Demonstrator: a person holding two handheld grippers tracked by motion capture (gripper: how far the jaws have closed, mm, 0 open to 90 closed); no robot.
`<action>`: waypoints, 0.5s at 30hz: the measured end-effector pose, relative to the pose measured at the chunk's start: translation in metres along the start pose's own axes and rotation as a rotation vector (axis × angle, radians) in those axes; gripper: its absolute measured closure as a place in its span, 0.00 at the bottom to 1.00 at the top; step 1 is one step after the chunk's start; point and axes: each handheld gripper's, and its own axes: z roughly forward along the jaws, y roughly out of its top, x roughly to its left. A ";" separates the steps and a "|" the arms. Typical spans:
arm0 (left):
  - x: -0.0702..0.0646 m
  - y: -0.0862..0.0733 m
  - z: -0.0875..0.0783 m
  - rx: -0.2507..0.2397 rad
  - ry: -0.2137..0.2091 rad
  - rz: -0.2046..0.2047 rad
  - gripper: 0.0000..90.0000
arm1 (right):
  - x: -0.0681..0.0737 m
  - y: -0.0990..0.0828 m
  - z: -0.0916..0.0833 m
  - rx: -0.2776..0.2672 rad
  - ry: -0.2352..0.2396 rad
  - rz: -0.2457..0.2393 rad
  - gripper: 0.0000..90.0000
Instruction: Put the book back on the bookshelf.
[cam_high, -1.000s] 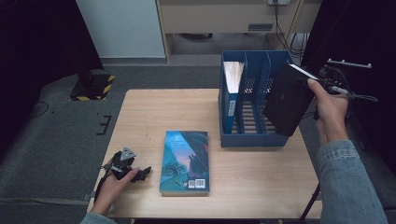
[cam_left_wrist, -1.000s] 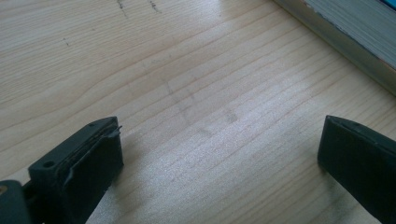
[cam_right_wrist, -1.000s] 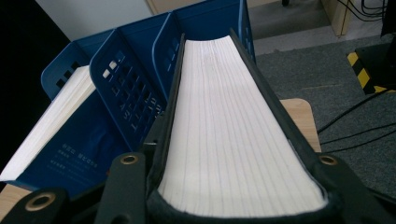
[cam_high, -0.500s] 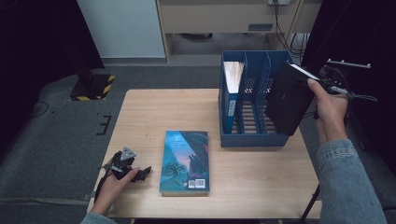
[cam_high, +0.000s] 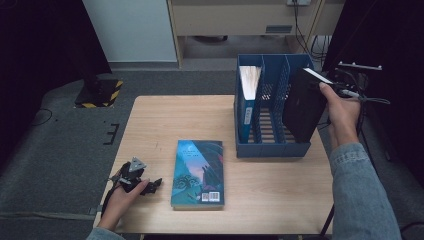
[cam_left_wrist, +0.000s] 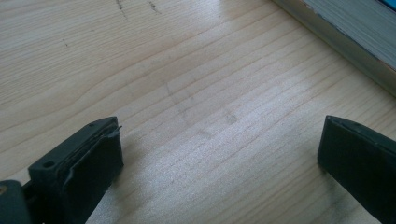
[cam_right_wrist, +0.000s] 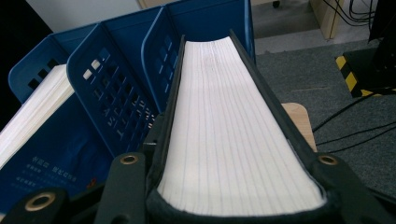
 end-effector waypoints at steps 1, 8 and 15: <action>0.000 0.000 0.000 0.000 0.000 0.000 0.00 | 0.001 0.000 0.002 -0.001 -0.003 0.001 0.58; 0.000 0.000 0.000 0.000 -0.001 0.000 0.00 | 0.001 -0.001 0.012 0.001 -0.025 -0.005 0.58; 0.000 0.000 0.000 0.000 -0.001 0.001 0.00 | 0.003 -0.002 0.021 0.001 -0.040 -0.009 0.58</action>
